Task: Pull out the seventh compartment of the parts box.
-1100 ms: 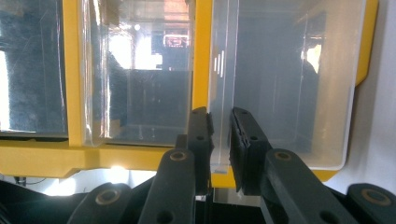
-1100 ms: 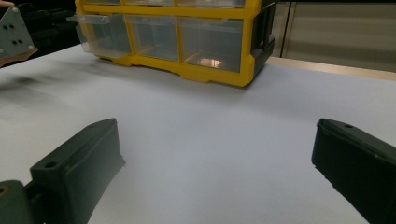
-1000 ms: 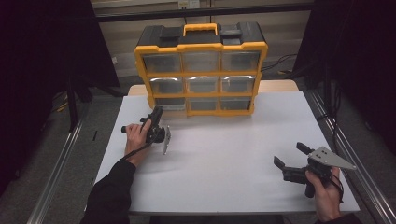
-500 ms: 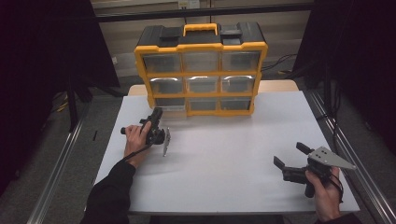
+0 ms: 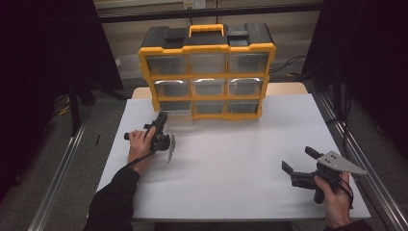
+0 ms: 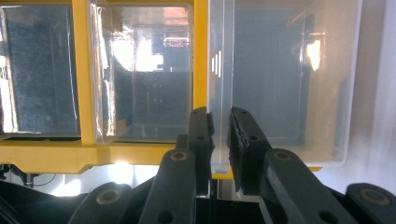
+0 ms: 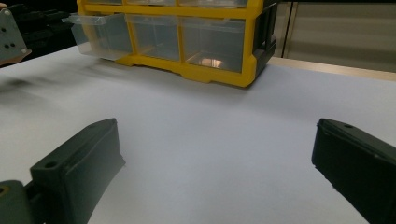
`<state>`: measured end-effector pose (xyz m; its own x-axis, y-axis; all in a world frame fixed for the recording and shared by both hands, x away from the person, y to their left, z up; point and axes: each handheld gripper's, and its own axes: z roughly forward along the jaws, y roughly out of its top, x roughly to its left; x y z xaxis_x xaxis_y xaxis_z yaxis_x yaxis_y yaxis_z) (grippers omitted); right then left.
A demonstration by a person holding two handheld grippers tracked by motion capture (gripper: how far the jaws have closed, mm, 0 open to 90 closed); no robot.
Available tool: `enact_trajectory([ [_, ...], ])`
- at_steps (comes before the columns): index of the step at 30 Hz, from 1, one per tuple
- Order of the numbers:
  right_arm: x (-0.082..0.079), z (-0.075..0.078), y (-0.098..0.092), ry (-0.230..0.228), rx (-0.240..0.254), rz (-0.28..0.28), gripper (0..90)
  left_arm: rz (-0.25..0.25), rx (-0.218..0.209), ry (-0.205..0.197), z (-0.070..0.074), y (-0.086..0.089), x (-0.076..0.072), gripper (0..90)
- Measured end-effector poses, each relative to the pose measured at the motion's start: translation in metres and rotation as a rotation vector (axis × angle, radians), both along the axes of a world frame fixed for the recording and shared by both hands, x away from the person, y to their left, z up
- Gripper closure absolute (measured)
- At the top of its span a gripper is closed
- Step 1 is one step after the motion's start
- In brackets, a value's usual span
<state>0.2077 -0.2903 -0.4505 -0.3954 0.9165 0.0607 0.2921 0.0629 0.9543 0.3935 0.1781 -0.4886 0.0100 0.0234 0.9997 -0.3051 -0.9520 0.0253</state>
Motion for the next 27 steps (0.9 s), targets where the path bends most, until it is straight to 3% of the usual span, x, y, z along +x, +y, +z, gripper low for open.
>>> enact_trajectory([
  [3, -0.0001, 0.0000, 0.0002, 0.003, 0.000, 0.003, 0.8, 0.011, -0.009, 0.008, -0.0006, 0.0002, -0.0014, 79.8],
  [5, -0.0001, 0.0002, -0.0002, 0.002, 0.001, -0.001, 0.8, 0.032, 0.052, 0.014, 0.0031, -0.0002, -0.0033, 79.8],
  [6, -0.0001, 0.0002, -0.0002, 0.002, 0.001, -0.001, 0.8, 0.032, 0.052, 0.014, 0.0031, -0.0002, -0.0033, 79.8],
  [7, -0.0003, 0.0002, -0.0002, 0.003, 0.002, -0.001, 0.8, 0.027, 0.018, -0.010, 0.0013, 0.0006, -0.0040, 79.8],
  [9, -0.0003, 0.0002, -0.0002, 0.003, 0.001, -0.002, 0.8, 0.012, -0.006, 0.012, -0.0016, 0.0005, -0.0030, 79.8],
  [10, -0.0001, 0.0001, 0.0000, 0.000, -0.001, -0.002, 0.8, -0.012, -0.039, 0.001, -0.0034, 0.0002, -0.0015, 79.8],
  [12, -0.0002, 0.0003, 0.0002, 0.000, -0.004, 0.002, 0.8, 0.015, 0.028, 0.008, 0.0006, 0.0001, -0.0039, 79.8],
  [15, -0.0003, 0.0003, 0.0001, 0.000, -0.002, 0.000, 0.8, 0.019, 0.045, 0.002, 0.0015, 0.0007, -0.0049, 79.9],
  [16, -0.0003, 0.0003, 0.0000, -0.001, -0.002, 0.000, 0.8, 0.014, 0.001, 0.004, -0.0012, 0.0011, -0.0048, 79.9],
  [17, -0.0003, 0.0003, -0.0001, 0.001, -0.002, 0.001, 0.8, -0.024, -0.012, -0.002, -0.0021, 0.0014, -0.0023, 79.9],
  [20, -0.0002, 0.0002, -0.0001, 0.001, -0.002, 0.002, 0.8, 0.020, 0.034, 0.003, 0.0019, 0.0013, -0.0072, 79.7],
  [21, -0.0002, 0.0002, 0.0000, 0.000, -0.002, 0.000, 0.7, 0.015, 0.022, 0.011, 0.0008, 0.0013, -0.0069, 79.8],
  [22, -0.0002, 0.0002, 0.0001, 0.000, -0.002, 0.000, 0.7, -0.023, -0.027, 0.005, -0.0021, 0.0008, -0.0048, 79.8],
  [23, -0.0001, 0.0001, 0.0001, 0.000, -0.004, 0.000, 0.7, -0.013, -0.020, 0.007, -0.0018, 0.0011, -0.0055, 79.8],
  [25, -0.0001, 0.0001, 0.0002, 0.002, -0.004, 0.001, 0.7, 0.010, 0.033, 0.020, 0.0011, 0.0013, -0.0073, 79.7],
  [27, 0.0001, 0.0001, 0.0001, 0.000, -0.005, 0.000, 0.7, -0.005, 0.035, 0.010, 0.0014, 0.0014, -0.0070, 79.8],
])
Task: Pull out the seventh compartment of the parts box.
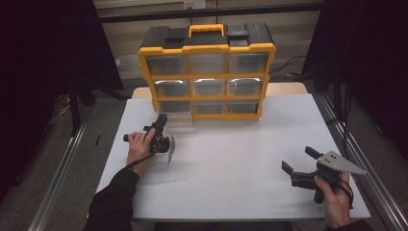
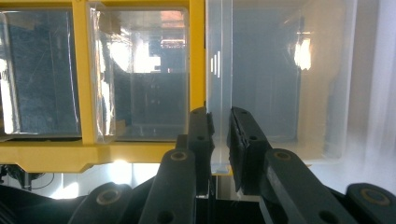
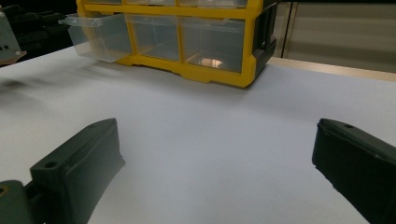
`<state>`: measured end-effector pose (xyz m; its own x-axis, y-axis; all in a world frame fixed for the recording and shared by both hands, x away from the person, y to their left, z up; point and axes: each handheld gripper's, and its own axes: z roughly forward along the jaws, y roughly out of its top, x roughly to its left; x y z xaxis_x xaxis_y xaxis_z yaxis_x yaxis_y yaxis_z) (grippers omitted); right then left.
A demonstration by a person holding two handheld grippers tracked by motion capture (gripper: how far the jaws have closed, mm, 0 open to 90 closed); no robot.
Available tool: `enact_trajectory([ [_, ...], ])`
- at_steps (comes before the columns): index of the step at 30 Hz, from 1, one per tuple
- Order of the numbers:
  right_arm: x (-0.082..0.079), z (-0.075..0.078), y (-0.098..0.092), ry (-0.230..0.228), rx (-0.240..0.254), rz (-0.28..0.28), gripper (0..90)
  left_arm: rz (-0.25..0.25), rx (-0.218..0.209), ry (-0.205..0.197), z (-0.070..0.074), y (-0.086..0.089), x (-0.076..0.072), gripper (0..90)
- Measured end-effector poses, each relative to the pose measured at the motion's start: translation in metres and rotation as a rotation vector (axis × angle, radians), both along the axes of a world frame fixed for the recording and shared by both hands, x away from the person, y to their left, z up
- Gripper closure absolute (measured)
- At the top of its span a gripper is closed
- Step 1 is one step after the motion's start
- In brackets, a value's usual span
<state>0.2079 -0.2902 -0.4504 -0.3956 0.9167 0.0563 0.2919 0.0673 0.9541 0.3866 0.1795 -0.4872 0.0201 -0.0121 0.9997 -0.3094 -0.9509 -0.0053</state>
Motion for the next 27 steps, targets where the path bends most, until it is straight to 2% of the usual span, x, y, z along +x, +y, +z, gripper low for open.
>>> enact_trajectory([
  [1, 0.000, 0.000, 0.000, 0.000, 0.001, -0.001, 0.7, 0.001, -0.018, -0.005, -0.001, 0.000, -0.001, 79.8],
  [2, 0.000, 0.000, 0.000, 0.000, 0.000, -0.001, 0.7, 0.021, -0.010, -0.004, 0.000, 0.000, -0.002, 79.7],
  [3, 0.000, 0.000, 0.000, 0.001, 0.000, 0.001, 0.7, 0.026, 0.004, 0.003, 0.000, 0.000, -0.003, 79.8],
  [4, 0.000, 0.000, 0.000, 0.001, 0.000, 0.001, 0.7, 0.024, -0.005, -0.014, 0.000, 0.001, -0.004, 79.7],
  [5, 0.000, 0.000, 0.000, 0.000, 0.000, 0.000, 0.7, 0.021, 0.012, -0.002, 0.001, 0.000, -0.004, 79.8],
  [6, 0.000, 0.000, 0.000, 0.000, 0.000, 0.000, 0.7, 0.022, -0.012, 0.008, -0.001, 0.001, -0.004, 79.8],
  [7, 0.000, 0.000, 0.000, 0.000, 0.003, -0.001, 0.7, 0.038, 0.030, 0.007, 0.002, 0.000, -0.006, 79.7],
  [8, 0.000, 0.000, 0.000, 0.000, 0.003, -0.001, 0.7, 0.007, 0.006, 0.005, 0.001, 0.001, -0.005, 79.7],
  [9, 0.000, 0.000, 0.000, -0.001, 0.002, -0.001, 0.7, 0.005, -0.013, -0.002, 0.000, 0.001, -0.005, 79.7],
  [11, 0.000, 0.000, 0.000, 0.000, 0.000, 0.000, 0.7, 0.006, -0.015, 0.002, -0.001, 0.001, -0.006, 79.7],
  [13, 0.000, 0.000, 0.000, 0.001, -0.002, 0.002, 0.7, 0.018, 0.012, 0.016, 0.001, 0.000, -0.007, 79.7],
  [15, 0.000, 0.000, 0.000, 0.002, -0.002, 0.000, 0.7, 0.000, 0.004, 0.010, 0.000, 0.000, -0.006, 79.7],
  [16, 0.000, 0.000, 0.000, 0.001, -0.002, 0.000, 0.7, 0.041, 0.030, 0.020, 0.002, 0.000, -0.009, 79.7],
  [18, 0.000, 0.000, 0.000, 0.002, -0.002, 0.000, 0.7, 0.019, -0.004, -0.005, 0.000, 0.000, -0.009, 79.7],
  [21, 0.000, 0.000, 0.000, 0.001, -0.002, 0.000, 0.7, 0.021, -0.023, 0.006, -0.001, 0.001, -0.009, 79.7],
  [22, 0.000, 0.000, 0.000, 0.001, -0.002, 0.000, 0.7, 0.012, -0.014, -0.005, 0.001, 0.000, -0.010, 79.7],
  [23, 0.000, 0.000, 0.000, 0.001, -0.002, 0.000, 0.7, 0.022, -0.010, -0.002, 0.001, 0.000, -0.010, 79.7],
  [24, 0.000, 0.000, 0.000, 0.003, 0.000, -0.001, 0.7, 0.013, 0.008, 0.009, 0.002, -0.001, -0.010, 79.7],
  [25, 0.000, 0.000, 0.000, 0.002, -0.001, 0.000, 0.8, 0.026, 0.023, 0.011, 0.003, 0.000, -0.011, 79.7],
  [26, 0.000, 0.000, 0.000, 0.002, -0.001, 0.000, 0.8, 0.026, 0.023, 0.011, 0.003, 0.000, -0.011, 79.8],
  [27, 0.000, 0.000, 0.001, 0.002, -0.001, 0.000, 0.8, 0.017, -0.006, 0.002, 0.001, 0.000, -0.011, 79.8],
])
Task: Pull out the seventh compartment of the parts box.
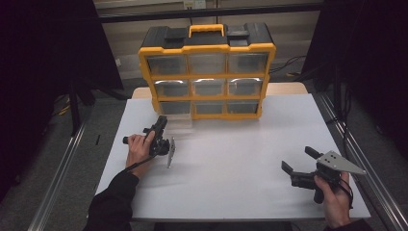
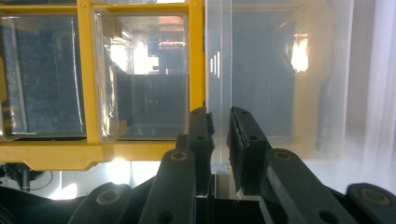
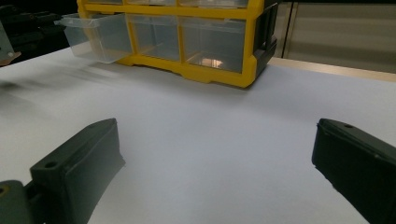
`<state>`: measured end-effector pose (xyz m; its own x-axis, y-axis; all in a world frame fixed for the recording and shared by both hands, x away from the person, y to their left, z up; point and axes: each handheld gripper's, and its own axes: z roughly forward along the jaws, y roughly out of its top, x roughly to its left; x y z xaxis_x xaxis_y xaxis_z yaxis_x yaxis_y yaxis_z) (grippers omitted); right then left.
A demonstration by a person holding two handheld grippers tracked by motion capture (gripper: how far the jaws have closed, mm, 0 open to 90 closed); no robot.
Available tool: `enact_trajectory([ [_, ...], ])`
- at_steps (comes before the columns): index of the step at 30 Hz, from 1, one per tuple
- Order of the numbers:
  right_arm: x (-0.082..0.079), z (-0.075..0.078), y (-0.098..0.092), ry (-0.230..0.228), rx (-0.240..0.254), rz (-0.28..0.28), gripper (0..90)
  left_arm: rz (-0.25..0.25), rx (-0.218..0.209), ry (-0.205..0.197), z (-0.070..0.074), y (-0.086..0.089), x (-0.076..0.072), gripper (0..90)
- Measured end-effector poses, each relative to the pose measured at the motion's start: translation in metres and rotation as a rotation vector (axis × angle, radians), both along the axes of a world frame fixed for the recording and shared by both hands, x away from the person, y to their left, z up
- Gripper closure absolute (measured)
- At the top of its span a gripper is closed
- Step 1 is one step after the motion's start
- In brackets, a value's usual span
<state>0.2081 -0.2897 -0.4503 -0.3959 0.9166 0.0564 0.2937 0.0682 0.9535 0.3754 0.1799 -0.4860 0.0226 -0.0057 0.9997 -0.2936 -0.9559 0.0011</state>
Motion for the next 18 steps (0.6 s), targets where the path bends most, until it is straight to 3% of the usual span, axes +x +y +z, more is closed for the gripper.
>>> enact_trajectory([
  [5, 0.0001, -0.0001, -0.0001, 0.000, 0.000, 0.000, 0.8, -0.004, 0.020, -0.014, 0.0023, 0.0002, -0.0025, 79.7],
  [6, 0.0003, -0.0001, 0.0000, 0.002, 0.001, 0.001, 0.8, -0.001, 0.025, 0.006, 0.0024, 0.0001, -0.0027, 79.8],
  [7, 0.0003, -0.0001, 0.0000, 0.002, 0.001, 0.001, 0.8, -0.002, 0.007, 0.018, 0.0013, 0.0007, -0.0030, 79.8],
  [8, 0.0004, -0.0002, 0.0000, 0.002, 0.001, 0.001, 0.8, 0.009, 0.016, 0.018, 0.0024, 0.0008, -0.0041, 79.8],
  [9, 0.0006, -0.0004, 0.0002, 0.000, 0.002, -0.001, 0.8, -0.011, -0.002, 0.010, 0.0018, 0.0006, -0.0036, 79.8],
  [10, 0.0005, -0.0003, -0.0002, 0.005, 0.000, 0.003, 0.8, 0.012, -0.009, 0.022, 0.0015, 0.0015, -0.0054, 79.9],
  [12, 0.0005, -0.0002, 0.0000, 0.003, 0.001, 0.002, 0.8, -0.008, 0.011, 0.007, 0.0034, 0.0011, -0.0056, 79.9],
  [13, 0.0006, -0.0001, 0.0000, 0.000, -0.001, 0.003, 0.7, -0.019, -0.005, 0.010, 0.0025, 0.0007, -0.0054, 79.9],
  [18, 0.0008, -0.0003, 0.0000, 0.001, -0.002, 0.003, 0.8, 0.008, 0.027, 0.006, 0.0036, 0.0011, -0.0093, 79.9],
])
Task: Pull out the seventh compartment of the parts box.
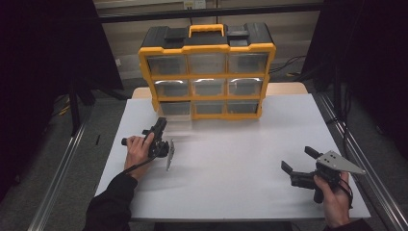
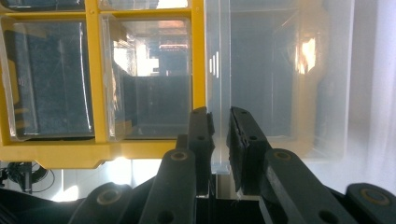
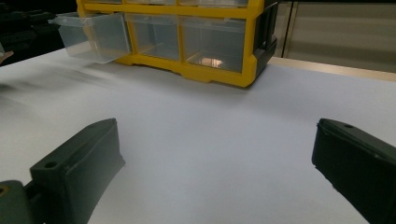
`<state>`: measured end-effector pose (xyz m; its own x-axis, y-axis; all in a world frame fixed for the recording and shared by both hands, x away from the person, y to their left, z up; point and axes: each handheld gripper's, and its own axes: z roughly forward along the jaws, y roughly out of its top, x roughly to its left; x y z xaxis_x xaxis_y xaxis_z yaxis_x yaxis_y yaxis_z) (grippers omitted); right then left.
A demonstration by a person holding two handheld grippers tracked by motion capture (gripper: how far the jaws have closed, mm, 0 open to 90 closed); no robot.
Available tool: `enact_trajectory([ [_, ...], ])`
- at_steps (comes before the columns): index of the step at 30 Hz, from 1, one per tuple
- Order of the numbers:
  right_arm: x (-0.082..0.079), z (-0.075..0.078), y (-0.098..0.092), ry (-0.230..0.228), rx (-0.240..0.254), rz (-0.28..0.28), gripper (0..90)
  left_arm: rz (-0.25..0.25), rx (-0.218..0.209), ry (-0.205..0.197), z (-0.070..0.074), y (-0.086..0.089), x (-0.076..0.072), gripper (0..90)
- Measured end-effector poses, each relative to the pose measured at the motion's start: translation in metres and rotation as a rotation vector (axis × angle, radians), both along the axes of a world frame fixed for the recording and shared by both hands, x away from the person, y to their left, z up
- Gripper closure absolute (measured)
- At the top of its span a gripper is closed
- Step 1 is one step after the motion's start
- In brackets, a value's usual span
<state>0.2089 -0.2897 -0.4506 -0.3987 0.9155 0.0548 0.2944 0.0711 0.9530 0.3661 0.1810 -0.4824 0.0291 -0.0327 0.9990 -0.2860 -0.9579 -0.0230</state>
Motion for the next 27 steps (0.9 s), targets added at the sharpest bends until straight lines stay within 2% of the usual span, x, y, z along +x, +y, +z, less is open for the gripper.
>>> enact_trajectory([
  [1, -0.0001, 0.0001, -0.0001, 0.000, -0.001, -0.001, 0.8, -0.007, -0.012, 0.013, -0.0008, 0.0001, 0.0003, 79.9],
  [2, -0.0003, 0.0000, -0.0002, 0.003, 0.002, 0.000, 0.8, -0.014, 0.005, 0.006, 0.0001, 0.0007, -0.0013, 79.8],
  [4, -0.0003, 0.0000, -0.0002, 0.003, 0.002, -0.001, 0.8, -0.022, -0.005, 0.009, -0.0007, 0.0010, -0.0012, 79.7],
  [6, 0.0001, -0.0003, -0.0002, 0.001, 0.001, -0.002, 0.8, -0.014, 0.015, 0.011, -0.0002, 0.0018, -0.0028, 79.6],
  [9, 0.0002, -0.0004, -0.0003, 0.005, 0.001, -0.004, 0.7, -0.015, 0.014, 0.013, -0.0001, 0.0038, -0.0053, 79.6],
  [10, 0.0000, -0.0002, -0.0003, 0.005, 0.001, -0.005, 0.8, -0.035, -0.005, 0.013, -0.0009, 0.0049, -0.0047, 79.6],
  [11, 0.0001, -0.0002, -0.0001, 0.002, 0.001, -0.004, 0.8, -0.017, 0.014, 0.015, 0.0003, 0.0055, -0.0057, 79.6],
  [13, 0.0004, -0.0004, 0.0004, 0.007, 0.002, -0.007, 0.8, -0.030, -0.015, 0.020, -0.0011, 0.0068, -0.0046, 79.5],
  [14, 0.0007, -0.0004, 0.0006, 0.003, 0.001, -0.007, 0.7, -0.016, -0.009, 0.019, -0.0015, 0.0062, -0.0058, 79.4],
  [15, 0.0007, -0.0004, 0.0006, 0.003, 0.001, -0.007, 0.7, -0.033, -0.011, 0.019, -0.0020, 0.0054, -0.0052, 79.4],
  [16, 0.0005, -0.0004, 0.0007, 0.005, 0.002, -0.006, 0.7, -0.033, 0.012, 0.011, -0.0011, 0.0046, -0.0053, 79.4],
  [17, 0.0006, -0.0005, 0.0005, 0.004, 0.001, -0.007, 0.8, -0.022, 0.012, 0.003, -0.0017, 0.0040, -0.0062, 79.3],
  [18, 0.0005, -0.0006, 0.0001, 0.006, 0.002, -0.006, 0.8, -0.019, 0.004, 0.012, -0.0027, 0.0041, -0.0061, 79.3],
  [19, 0.0005, -0.0006, 0.0001, 0.006, 0.002, -0.006, 0.8, -0.018, 0.021, 0.006, -0.0016, 0.0037, -0.0065, 79.3],
  [21, 0.0006, -0.0008, -0.0002, 0.007, 0.001, -0.006, 0.8, -0.010, 0.003, 0.026, -0.0023, 0.0037, -0.0061, 79.2],
  [23, 0.0008, -0.0011, -0.0005, 0.009, 0.004, -0.005, 0.7, -0.051, -0.036, 0.022, -0.0050, 0.0036, -0.0024, 79.1],
  [24, 0.0010, -0.0013, -0.0007, 0.009, 0.003, -0.006, 0.7, -0.039, -0.032, 0.033, -0.0047, 0.0042, -0.0030, 79.1],
  [25, 0.0013, -0.0016, -0.0009, 0.007, 0.003, -0.006, 0.8, -0.014, 0.006, 0.029, -0.0019, 0.0041, -0.0047, 79.1],
  [26, 0.0015, -0.0020, -0.0010, 0.013, 0.009, -0.008, 0.7, -0.029, -0.023, 0.029, -0.0039, 0.0039, -0.0035, 79.0],
  [27, 0.0015, -0.0020, -0.0010, 0.013, 0.009, -0.008, 0.7, -0.017, -0.022, 0.033, -0.0038, 0.0039, -0.0040, 79.0],
])
